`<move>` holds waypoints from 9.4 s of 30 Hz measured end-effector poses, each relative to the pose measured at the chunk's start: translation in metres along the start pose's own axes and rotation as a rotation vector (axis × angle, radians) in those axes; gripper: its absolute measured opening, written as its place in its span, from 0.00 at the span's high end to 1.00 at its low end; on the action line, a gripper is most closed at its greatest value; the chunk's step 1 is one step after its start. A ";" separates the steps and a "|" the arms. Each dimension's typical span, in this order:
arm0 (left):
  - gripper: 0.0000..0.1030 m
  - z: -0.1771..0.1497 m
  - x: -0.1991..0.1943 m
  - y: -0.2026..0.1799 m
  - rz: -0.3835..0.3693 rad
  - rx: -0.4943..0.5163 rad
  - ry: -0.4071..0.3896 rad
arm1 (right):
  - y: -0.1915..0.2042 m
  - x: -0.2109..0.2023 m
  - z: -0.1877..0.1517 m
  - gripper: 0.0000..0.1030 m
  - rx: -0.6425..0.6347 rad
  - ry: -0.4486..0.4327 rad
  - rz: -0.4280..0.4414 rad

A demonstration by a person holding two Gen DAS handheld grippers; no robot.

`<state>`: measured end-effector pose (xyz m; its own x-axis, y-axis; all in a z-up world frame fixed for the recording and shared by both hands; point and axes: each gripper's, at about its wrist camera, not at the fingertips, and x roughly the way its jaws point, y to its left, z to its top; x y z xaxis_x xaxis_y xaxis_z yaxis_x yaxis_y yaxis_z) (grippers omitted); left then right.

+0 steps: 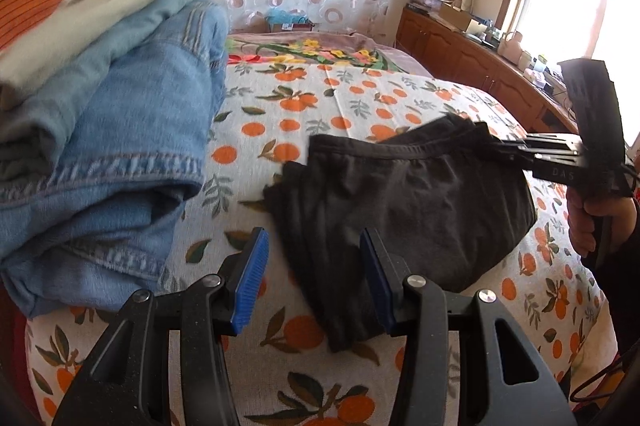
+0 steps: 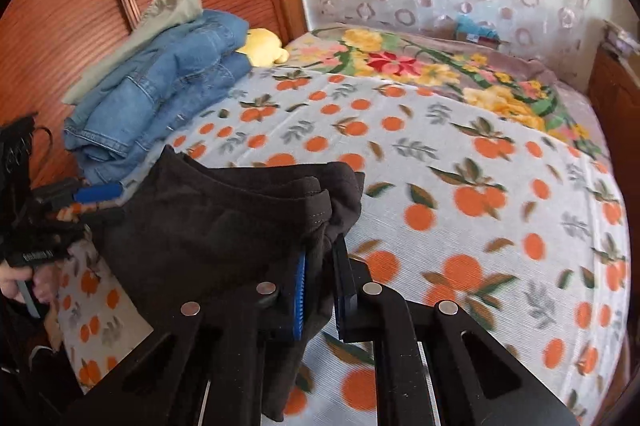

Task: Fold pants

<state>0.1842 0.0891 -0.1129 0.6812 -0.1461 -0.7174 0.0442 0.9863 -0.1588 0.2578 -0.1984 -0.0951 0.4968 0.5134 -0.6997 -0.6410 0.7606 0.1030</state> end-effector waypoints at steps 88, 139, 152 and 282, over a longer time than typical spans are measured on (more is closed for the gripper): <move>0.90 0.035 -0.021 -0.011 -0.116 0.027 -0.082 | 0.013 -0.035 0.029 0.88 -0.012 -0.211 0.041; 0.79 0.056 -0.121 0.155 0.136 -0.217 -0.288 | 0.168 0.134 0.270 0.63 -0.337 -0.305 0.167; 0.61 0.079 -0.105 0.141 0.101 -0.152 -0.305 | 0.143 0.112 0.220 0.60 -0.293 -0.285 0.164; 0.21 -0.006 -0.154 -0.084 0.098 0.059 -0.309 | 0.207 -0.199 -0.067 0.23 0.139 -0.432 -0.346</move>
<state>0.0716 0.0279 0.0069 0.8735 -0.0292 -0.4859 0.0039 0.9986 -0.0530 -0.0131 -0.1700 0.0177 0.8771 0.3185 -0.3596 -0.3298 0.9435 0.0314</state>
